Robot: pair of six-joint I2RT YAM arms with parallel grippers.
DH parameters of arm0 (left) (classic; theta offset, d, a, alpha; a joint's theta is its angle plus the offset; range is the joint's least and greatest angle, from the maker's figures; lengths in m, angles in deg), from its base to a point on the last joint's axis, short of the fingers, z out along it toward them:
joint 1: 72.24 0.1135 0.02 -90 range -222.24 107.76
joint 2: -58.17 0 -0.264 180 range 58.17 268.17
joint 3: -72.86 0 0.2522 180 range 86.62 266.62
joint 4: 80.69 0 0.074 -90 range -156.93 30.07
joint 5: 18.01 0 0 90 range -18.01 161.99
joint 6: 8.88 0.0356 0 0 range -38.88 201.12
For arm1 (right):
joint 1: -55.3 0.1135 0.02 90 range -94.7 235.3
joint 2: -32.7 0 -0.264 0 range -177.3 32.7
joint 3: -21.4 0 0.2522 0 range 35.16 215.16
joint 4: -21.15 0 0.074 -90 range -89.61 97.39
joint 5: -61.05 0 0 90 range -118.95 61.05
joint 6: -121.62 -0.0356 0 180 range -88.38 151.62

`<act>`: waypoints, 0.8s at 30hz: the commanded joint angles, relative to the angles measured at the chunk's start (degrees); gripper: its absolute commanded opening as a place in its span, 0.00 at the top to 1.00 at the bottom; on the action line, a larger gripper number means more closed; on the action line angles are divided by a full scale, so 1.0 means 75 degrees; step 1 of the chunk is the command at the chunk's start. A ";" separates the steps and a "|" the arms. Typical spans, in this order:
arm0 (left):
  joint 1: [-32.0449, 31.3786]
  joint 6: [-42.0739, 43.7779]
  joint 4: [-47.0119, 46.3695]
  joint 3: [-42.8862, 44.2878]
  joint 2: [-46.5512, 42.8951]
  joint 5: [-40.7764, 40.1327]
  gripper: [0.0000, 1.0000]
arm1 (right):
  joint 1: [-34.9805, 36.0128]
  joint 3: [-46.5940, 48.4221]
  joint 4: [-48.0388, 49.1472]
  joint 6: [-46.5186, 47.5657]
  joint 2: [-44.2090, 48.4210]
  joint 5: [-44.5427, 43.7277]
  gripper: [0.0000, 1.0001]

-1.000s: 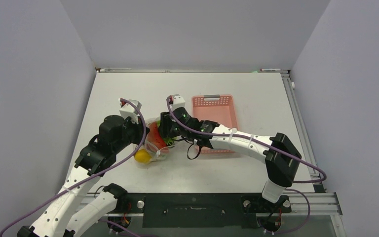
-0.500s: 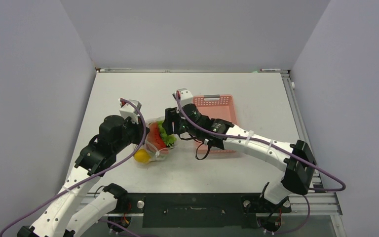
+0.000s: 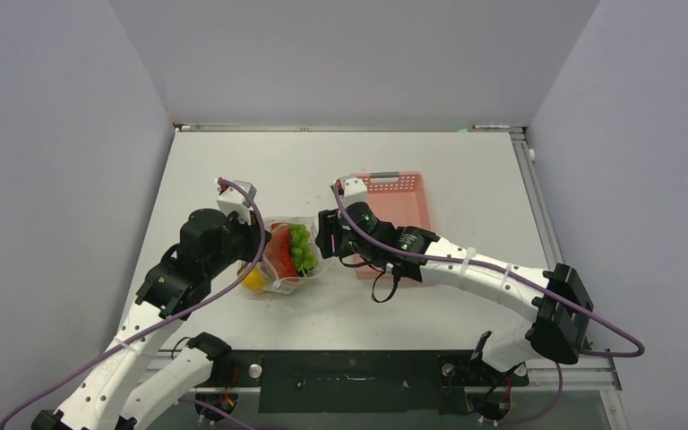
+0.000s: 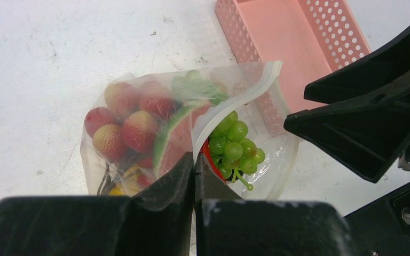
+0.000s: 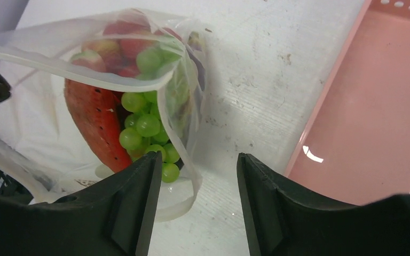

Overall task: Place the food in the zip-top bag and seal the zipper
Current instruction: Place the fake fruit in the zipper food storage bag.

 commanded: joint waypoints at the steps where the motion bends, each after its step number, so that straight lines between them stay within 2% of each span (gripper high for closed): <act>1: 0.0055 -0.0057 -0.0350 0.0072 0.0011 0.0025 1.00 | -0.0053 -0.0376 0.0311 -0.0399 0.0254 0.0205 0.46; 8: 0.0055 -0.0057 -0.0346 0.0061 -0.0010 0.0001 1.00 | -0.0070 -0.0859 0.0724 -0.0841 0.0166 0.0448 0.49; 15: 0.0055 -0.0057 -0.0344 0.0072 -0.0012 -0.0011 1.00 | -0.0078 -0.1099 0.1003 -0.1114 0.0044 0.0547 0.55; 20: 0.0055 -0.0045 -0.0360 0.0066 -0.0013 0.0038 1.00 | -0.0091 -0.1140 0.1222 -0.1156 -0.0099 0.0677 0.70; 24: 0.0055 -0.0039 -0.0362 0.0057 -0.0012 0.0047 1.00 | -0.0104 -0.1049 0.1292 -0.1168 -0.0300 0.0784 0.72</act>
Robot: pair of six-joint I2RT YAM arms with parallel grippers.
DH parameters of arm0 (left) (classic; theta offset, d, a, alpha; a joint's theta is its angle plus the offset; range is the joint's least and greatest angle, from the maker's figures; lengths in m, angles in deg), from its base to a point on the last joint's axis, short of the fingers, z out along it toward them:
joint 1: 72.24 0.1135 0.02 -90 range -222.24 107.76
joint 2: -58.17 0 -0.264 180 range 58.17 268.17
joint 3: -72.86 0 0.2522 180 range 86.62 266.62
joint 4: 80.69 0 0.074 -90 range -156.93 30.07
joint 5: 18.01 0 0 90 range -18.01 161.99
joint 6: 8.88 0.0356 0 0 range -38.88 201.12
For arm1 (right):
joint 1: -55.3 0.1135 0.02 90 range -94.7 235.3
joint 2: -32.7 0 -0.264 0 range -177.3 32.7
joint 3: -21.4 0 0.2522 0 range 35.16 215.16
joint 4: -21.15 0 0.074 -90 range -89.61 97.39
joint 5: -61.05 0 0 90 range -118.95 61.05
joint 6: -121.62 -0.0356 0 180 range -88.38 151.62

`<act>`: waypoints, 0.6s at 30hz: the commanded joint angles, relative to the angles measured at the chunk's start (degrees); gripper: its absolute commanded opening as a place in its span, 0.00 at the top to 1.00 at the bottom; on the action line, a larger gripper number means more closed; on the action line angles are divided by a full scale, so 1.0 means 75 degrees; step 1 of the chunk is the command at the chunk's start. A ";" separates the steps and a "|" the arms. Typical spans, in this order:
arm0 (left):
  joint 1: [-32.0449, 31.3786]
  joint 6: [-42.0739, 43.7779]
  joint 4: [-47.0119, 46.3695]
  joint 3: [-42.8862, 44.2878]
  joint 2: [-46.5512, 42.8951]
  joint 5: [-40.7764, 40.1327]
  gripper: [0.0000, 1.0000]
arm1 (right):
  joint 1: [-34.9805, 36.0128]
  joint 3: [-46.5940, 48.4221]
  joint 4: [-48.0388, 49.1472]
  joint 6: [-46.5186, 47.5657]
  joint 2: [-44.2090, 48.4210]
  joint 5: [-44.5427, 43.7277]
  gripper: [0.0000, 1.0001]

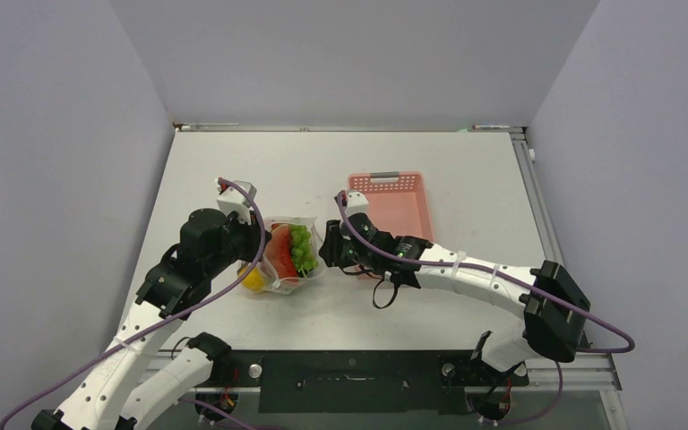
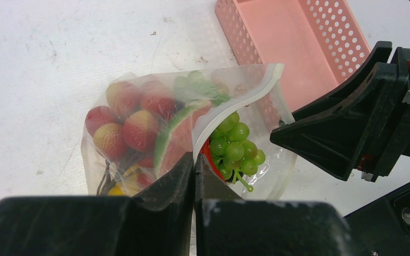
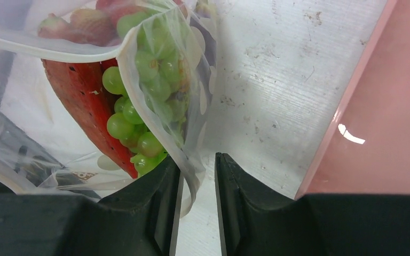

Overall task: Place the food in the zip-top bag and seal the zipper
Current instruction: Place the fake fruit in the zipper food storage bag, then adjust the zipper food storage bag at the center of the board.

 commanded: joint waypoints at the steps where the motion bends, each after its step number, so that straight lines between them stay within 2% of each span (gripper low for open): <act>1: 0.0055 -0.0044 -0.0368 0.0060 -0.0024 0.0048 1.00 | -0.0055 0.0080 0.0531 -0.0126 -0.0242 0.0182 0.73; 6: 0.0055 -0.0033 -0.0365 0.0049 -0.0006 0.0058 1.00 | -0.0048 0.0221 0.0623 -0.0053 -0.0273 0.0333 0.94; 18: 0.0031 0.0064 -0.0280 0.0173 0.0058 0.0579 1.00 | -0.0053 0.1192 0.0236 0.0471 0.0234 0.0267 0.95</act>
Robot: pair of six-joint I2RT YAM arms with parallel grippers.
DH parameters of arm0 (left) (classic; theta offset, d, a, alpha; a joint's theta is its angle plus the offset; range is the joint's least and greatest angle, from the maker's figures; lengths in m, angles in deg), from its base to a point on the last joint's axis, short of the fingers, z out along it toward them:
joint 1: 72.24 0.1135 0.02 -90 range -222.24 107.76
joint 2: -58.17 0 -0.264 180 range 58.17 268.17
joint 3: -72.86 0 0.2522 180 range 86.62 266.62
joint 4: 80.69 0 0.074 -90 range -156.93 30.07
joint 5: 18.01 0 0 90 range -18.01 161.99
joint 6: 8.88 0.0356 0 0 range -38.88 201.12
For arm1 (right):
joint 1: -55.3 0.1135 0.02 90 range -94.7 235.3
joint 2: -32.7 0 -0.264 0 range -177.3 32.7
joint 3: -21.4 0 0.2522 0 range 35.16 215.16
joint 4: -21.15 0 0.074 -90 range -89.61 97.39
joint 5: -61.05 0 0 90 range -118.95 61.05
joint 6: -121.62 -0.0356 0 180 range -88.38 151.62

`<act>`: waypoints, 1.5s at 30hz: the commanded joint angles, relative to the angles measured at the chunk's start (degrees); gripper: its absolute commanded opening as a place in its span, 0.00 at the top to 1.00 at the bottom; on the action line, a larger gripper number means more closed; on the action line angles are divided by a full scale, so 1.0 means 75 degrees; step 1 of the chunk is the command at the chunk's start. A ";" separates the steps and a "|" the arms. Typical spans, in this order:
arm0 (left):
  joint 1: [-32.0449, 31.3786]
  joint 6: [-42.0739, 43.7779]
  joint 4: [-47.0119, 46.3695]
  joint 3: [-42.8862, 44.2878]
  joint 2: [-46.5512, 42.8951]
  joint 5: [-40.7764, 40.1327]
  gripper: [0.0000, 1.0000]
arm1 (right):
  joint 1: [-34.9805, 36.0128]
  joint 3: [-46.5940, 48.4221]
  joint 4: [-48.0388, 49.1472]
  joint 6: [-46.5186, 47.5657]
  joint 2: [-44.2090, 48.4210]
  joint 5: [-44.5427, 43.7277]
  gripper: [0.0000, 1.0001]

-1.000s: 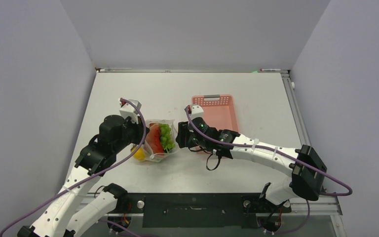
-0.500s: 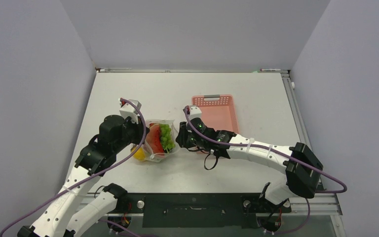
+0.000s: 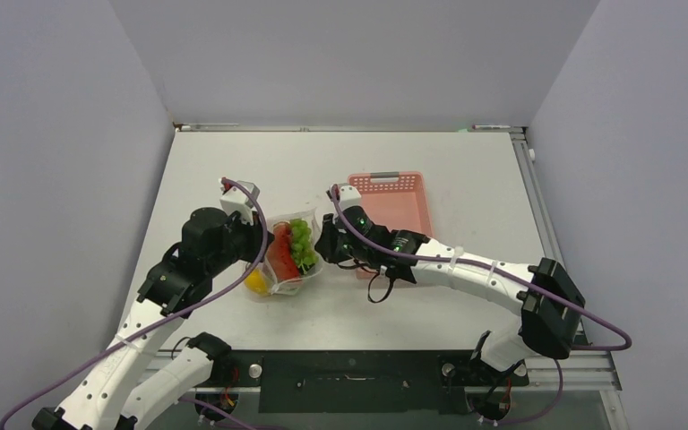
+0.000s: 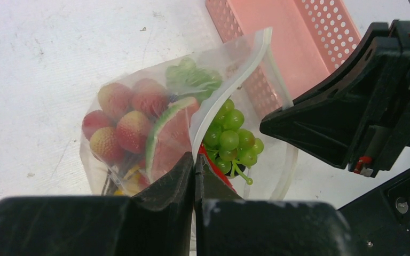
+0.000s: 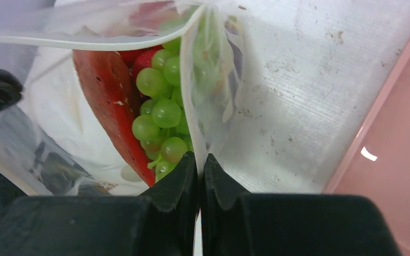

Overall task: Place the food in the zip-top bag and seal the zipper
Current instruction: Adjust the zipper food storage bag at the center of the board.

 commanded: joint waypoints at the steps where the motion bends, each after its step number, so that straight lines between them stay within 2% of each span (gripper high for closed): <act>1: 0.0031 0.0034 -0.0194 0.0219 -0.0054 0.0309 1.00 | -0.0047 0.0954 0.0058 0.0397 0.0495 -0.0037 0.95; 9: 0.0031 -0.0259 0.0786 0.0716 -0.0264 0.0381 1.00 | -0.0059 0.2153 -0.0604 0.1121 0.0290 0.0273 0.95; 14: 0.0031 -0.0695 0.0892 0.0705 -0.0511 0.0950 1.00 | -0.0085 0.2981 -0.1284 0.1771 0.0001 0.0297 0.95; 18: 0.0031 -0.1018 0.0827 0.0630 -0.0598 0.1334 1.00 | -0.0171 0.3627 -0.1778 0.2348 -0.0358 0.0917 0.95; 24: 0.0031 -0.1888 0.0300 0.0356 -0.0807 0.1944 1.00 | -0.0407 0.4722 -0.2761 0.3354 -0.1319 0.2187 0.95; 30: 0.0031 -0.2786 -0.0393 -0.0162 -0.1223 0.1865 1.00 | -0.0730 0.5232 -0.3100 0.4008 -0.2071 0.2823 0.95; 37: 0.0031 -0.3220 -0.0761 -0.0983 -0.1260 0.1821 1.00 | -0.0749 0.5083 -0.2778 0.4093 -0.2303 0.2923 0.95; 45: 0.0031 -0.3885 -0.1485 -0.1256 -0.1172 0.2150 1.00 | -0.0865 0.6133 -0.3206 0.4352 -0.2625 0.3048 0.95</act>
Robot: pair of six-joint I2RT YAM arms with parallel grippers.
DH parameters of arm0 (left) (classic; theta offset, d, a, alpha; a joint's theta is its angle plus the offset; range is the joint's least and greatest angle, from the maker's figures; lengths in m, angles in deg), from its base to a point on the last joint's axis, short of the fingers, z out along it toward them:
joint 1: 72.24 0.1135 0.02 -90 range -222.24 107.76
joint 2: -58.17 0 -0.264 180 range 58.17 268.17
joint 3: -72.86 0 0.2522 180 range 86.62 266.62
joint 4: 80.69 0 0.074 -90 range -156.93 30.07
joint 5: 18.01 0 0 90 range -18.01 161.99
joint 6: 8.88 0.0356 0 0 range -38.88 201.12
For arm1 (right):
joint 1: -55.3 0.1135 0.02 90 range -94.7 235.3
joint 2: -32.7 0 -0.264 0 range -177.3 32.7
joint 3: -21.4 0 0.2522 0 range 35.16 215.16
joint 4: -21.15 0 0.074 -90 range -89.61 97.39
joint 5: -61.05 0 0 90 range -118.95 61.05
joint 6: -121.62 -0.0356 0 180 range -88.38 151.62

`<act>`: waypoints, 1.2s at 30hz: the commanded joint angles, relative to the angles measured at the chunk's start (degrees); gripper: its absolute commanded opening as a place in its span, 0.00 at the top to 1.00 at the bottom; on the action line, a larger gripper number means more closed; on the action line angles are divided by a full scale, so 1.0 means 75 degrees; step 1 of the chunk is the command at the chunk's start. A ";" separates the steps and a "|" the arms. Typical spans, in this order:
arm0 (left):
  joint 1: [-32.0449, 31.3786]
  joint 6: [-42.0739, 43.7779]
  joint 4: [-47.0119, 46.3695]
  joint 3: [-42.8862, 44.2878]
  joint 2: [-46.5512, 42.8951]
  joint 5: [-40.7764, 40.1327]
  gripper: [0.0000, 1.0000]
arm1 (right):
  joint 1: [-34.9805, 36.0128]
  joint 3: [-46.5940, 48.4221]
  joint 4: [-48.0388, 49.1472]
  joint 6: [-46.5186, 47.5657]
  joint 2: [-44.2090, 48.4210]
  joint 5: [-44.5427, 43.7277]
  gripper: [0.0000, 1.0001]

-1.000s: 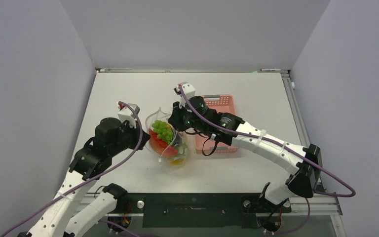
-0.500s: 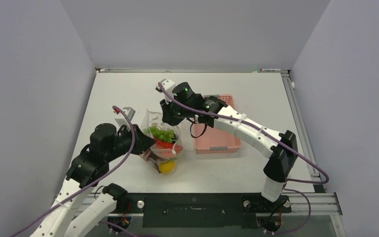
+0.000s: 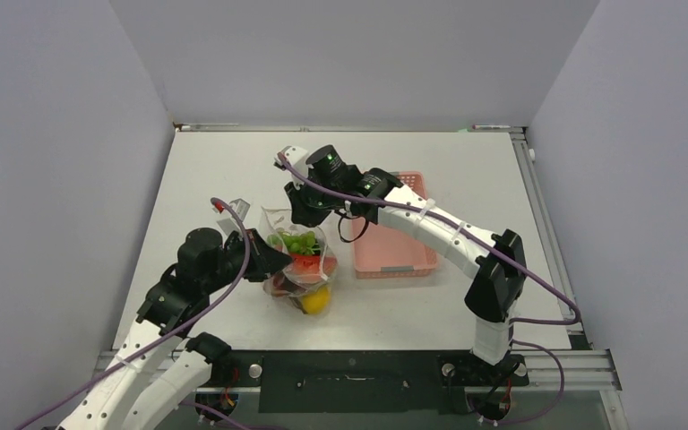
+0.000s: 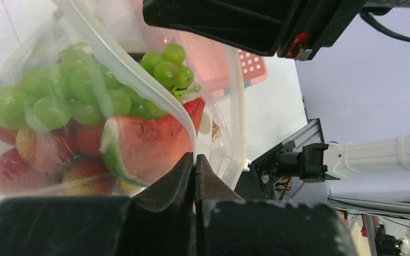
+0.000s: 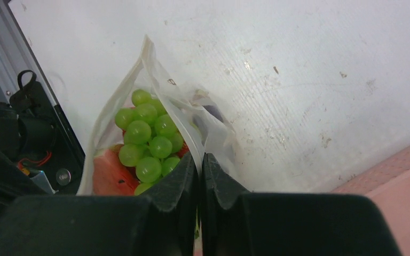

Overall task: Place the food in the zip-top bag and seal the zipper
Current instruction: Adjust the zipper food storage bag at the center of the board.

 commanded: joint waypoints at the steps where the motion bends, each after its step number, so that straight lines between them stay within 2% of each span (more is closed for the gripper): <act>1: 0.0031 -0.0657 -0.1191 -0.0141 -0.0106 0.0274 1.00 | -0.0080 0.1004 0.0113 0.0251 -0.0054 0.0260 0.95; 5: 0.0031 -0.0904 -0.1488 -0.0425 -0.0254 0.0199 1.00 | -0.0076 0.1218 0.0116 0.0274 -0.0161 0.0412 0.95; 9: 0.0029 -0.1059 -0.1693 -0.0828 -0.0244 0.0241 1.00 | -0.0077 0.0889 0.0318 0.0265 -0.0200 0.0550 0.95; 16: 0.0020 -0.1395 -0.2191 -0.1527 -0.0257 0.0412 1.00 | -0.0085 0.0264 0.0576 0.0167 -0.0221 0.0603 0.87; 23: 0.0023 -0.1305 -0.2002 -0.1320 -0.0396 0.0227 1.00 | -0.0076 0.0035 0.0773 0.0099 0.0205 0.0326 0.69; 28: 0.0030 -0.1342 -0.1903 -0.1351 -0.0677 -0.0022 1.00 | -0.0077 -0.0314 0.0933 0.0052 0.0712 -0.0001 0.46; 36: 0.0031 -0.1383 -0.1827 -0.1367 -0.0777 -0.0135 1.00 | -0.0144 -0.2099 0.2051 0.0046 0.2382 -0.0266 0.35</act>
